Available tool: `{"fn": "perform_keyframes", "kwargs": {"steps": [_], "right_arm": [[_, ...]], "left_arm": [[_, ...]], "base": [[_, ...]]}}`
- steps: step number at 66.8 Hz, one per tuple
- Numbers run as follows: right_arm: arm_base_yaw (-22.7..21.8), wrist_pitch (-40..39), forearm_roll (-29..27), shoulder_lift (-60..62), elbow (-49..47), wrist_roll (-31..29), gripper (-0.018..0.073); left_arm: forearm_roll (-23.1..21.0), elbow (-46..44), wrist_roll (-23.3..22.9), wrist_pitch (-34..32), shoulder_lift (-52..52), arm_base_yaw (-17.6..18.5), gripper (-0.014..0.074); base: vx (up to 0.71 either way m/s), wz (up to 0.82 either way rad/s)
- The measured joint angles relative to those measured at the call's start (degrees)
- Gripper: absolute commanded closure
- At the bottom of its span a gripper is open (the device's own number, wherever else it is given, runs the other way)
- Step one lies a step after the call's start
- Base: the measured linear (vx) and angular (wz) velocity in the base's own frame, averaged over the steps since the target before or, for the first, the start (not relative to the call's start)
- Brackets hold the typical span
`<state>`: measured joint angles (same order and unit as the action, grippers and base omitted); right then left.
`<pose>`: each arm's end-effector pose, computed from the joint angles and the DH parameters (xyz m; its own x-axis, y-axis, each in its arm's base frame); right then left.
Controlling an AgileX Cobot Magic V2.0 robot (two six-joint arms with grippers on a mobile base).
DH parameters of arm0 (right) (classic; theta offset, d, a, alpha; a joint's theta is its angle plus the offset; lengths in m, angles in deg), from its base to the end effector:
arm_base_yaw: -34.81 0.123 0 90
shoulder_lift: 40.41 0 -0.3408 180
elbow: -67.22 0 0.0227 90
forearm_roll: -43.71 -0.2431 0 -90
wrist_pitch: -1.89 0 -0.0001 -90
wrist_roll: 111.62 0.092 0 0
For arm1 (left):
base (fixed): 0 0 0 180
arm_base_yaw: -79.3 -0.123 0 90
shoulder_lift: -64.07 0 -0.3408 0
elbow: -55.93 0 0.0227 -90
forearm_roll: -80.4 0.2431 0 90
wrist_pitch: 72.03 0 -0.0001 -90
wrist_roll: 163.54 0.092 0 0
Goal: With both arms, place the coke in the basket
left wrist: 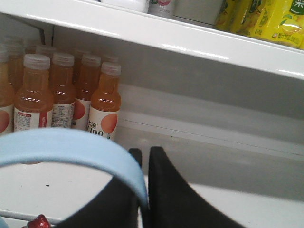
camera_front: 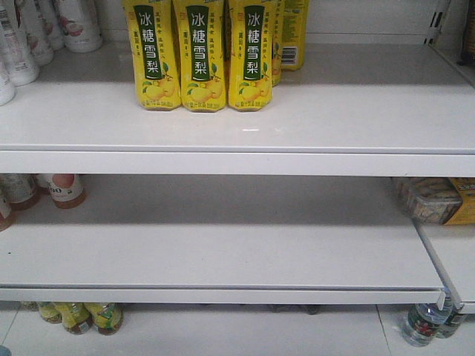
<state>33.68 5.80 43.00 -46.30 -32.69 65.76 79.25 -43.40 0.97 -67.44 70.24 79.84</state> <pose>-0.0061 0.0002 0.1977 0.0013 -0.0334 -0.9994 0.0189 0.9993 -0.0334 -0.0054 -0.0001 0.1933 -0.0271 -0.2861 -0.9578 0.0034 0.9582 -0.2862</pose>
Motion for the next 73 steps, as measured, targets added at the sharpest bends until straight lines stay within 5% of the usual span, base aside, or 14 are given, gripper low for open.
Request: {"fn": "perform_keyframes", "kwargs": {"steps": [73], "right_arm": [[0.0, 0.0, 0.0, 0.0, 0.0, 0.0, 0.0564]], "left_arm": [[0.0, 0.0, -0.11, 0.0, 0.0, 0.0, 0.0603]], "base": [[0.0, 0.0]]}}
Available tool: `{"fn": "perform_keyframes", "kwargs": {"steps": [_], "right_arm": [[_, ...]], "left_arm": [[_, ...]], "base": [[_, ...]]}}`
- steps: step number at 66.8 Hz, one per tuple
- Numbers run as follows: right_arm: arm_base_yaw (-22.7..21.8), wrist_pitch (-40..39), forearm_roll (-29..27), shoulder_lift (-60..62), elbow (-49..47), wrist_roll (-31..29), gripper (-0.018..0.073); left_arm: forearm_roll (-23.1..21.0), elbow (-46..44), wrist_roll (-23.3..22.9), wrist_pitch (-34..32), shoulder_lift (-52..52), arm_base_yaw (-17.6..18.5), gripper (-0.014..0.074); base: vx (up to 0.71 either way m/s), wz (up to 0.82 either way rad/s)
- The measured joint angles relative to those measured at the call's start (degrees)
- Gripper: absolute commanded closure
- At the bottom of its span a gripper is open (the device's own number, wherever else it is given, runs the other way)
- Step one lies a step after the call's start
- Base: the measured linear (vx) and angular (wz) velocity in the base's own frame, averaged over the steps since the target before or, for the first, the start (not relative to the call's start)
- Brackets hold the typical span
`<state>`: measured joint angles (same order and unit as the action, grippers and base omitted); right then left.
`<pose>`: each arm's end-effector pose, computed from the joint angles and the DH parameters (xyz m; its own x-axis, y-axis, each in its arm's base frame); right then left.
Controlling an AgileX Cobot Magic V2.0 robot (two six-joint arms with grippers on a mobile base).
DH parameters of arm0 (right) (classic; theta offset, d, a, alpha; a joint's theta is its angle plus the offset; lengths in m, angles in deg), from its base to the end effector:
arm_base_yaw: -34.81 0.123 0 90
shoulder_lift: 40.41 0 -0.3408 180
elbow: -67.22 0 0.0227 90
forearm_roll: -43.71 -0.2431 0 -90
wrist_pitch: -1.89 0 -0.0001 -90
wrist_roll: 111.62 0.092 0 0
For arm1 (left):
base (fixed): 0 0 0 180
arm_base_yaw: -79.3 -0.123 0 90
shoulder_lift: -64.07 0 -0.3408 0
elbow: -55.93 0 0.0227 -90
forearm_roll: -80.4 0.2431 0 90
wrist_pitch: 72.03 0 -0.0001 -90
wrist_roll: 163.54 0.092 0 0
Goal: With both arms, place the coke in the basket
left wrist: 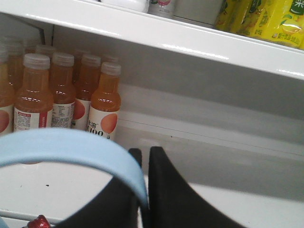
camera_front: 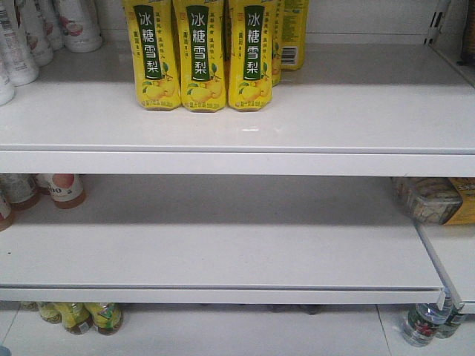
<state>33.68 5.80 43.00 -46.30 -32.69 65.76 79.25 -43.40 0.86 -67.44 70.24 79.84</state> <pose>-0.0061 0.0002 0.1977 0.0013 -0.0334 -0.9994 0.0189 0.9993 -0.0334 -0.0054 -0.0001 0.1933 -0.0271 -0.2879 -0.9573 0.0034 0.9576 -0.2881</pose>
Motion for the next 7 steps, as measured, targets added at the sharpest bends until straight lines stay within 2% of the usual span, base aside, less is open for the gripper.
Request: {"fn": "perform_keyframes", "kwargs": {"steps": [7], "right_arm": [[0.0, 0.0, 0.0, 0.0, 0.0, 0.0, 0.0564]], "left_arm": [[0.0, 0.0, 0.0, 0.0, 0.0, 0.0, 0.0603]], "base": [[0.0, 0.0]]}}
